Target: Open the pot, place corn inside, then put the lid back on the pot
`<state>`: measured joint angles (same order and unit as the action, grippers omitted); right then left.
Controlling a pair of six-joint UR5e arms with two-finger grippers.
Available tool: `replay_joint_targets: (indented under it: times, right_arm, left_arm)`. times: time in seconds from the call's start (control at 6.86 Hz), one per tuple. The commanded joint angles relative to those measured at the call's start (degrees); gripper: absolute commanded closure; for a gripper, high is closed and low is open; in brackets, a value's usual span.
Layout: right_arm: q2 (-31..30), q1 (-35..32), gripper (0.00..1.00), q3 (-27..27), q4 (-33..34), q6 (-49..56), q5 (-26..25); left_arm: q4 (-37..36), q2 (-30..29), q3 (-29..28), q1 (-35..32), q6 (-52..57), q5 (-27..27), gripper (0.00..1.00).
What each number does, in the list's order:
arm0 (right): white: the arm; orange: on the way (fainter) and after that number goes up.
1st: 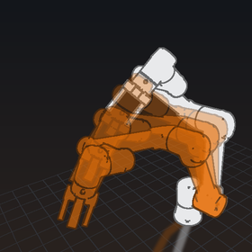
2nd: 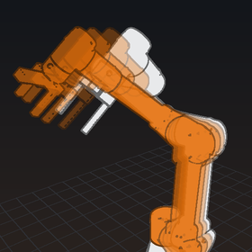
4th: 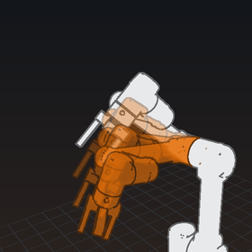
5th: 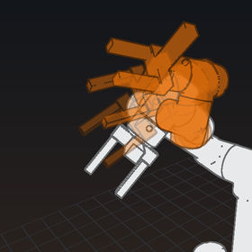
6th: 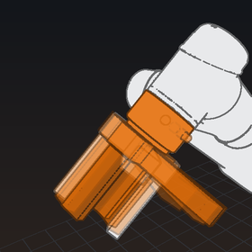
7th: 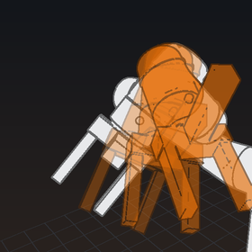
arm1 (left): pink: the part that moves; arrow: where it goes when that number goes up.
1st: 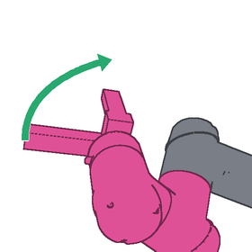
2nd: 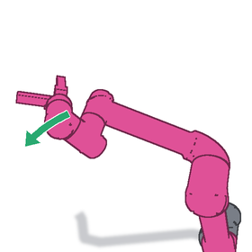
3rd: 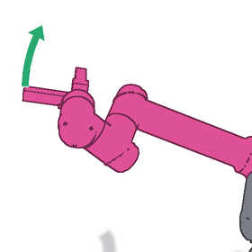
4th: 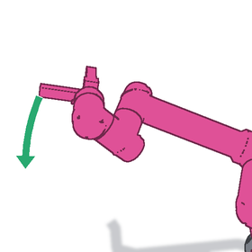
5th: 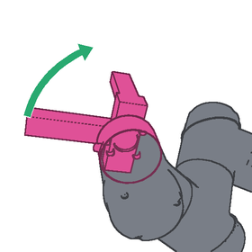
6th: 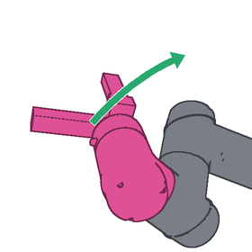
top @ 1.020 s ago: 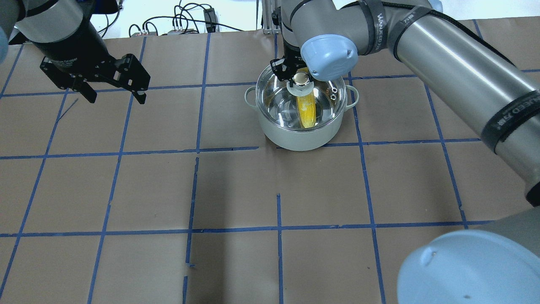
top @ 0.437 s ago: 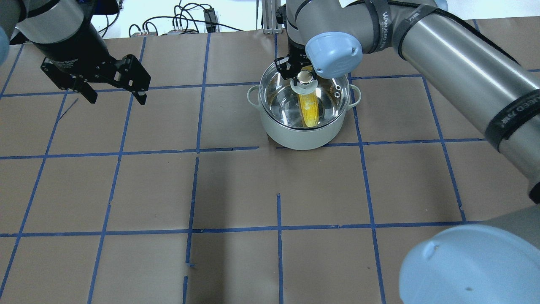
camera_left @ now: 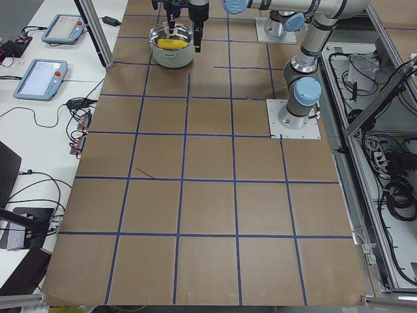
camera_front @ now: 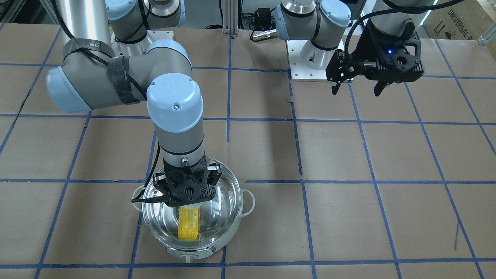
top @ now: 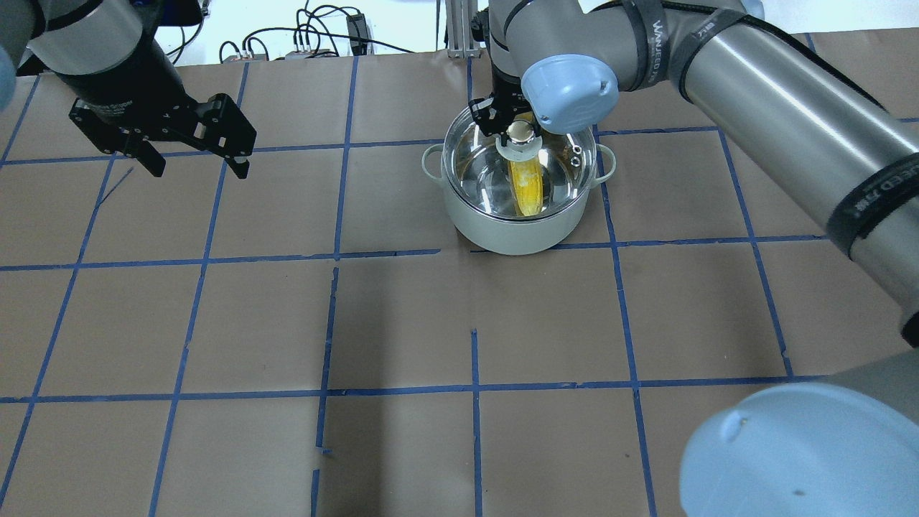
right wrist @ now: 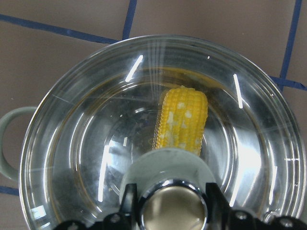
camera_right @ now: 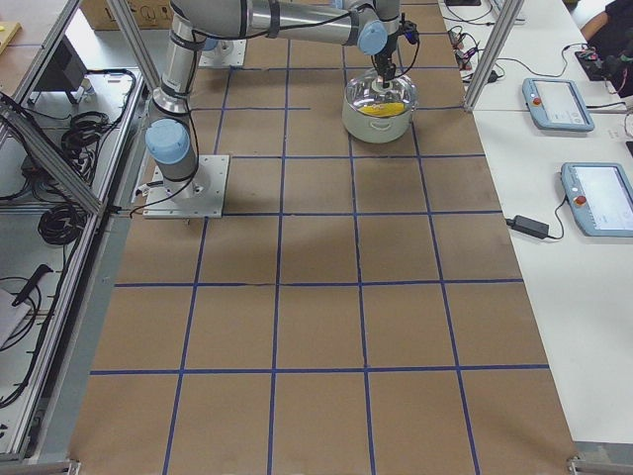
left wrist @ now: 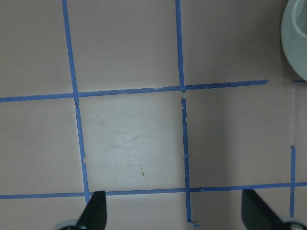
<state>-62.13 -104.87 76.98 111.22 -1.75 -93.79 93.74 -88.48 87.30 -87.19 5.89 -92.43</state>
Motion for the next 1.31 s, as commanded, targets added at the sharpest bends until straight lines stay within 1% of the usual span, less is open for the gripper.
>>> replay_joint_targets:
  times: [0.0,0.73,1.17]
  right_arm:
    - [0.25,0.01,0.73,-0.16,-0.47,0.08,-0.08]
    - [0.43,0.01,0.72,-0.25,-1.7,0.16,-0.52]
    - [0.78,0.1,0.73,-2.44,-4.77,0.25,-0.52]
  left_arm:
    - [0.04,0.15,0.15,0.0,0.0,-0.03,0.0]
    - [-0.05,0.15,0.15,0.0,0.0,-0.03,0.0]
    - [-0.05,0.24,0.24,0.0,0.0,0.06,0.0]
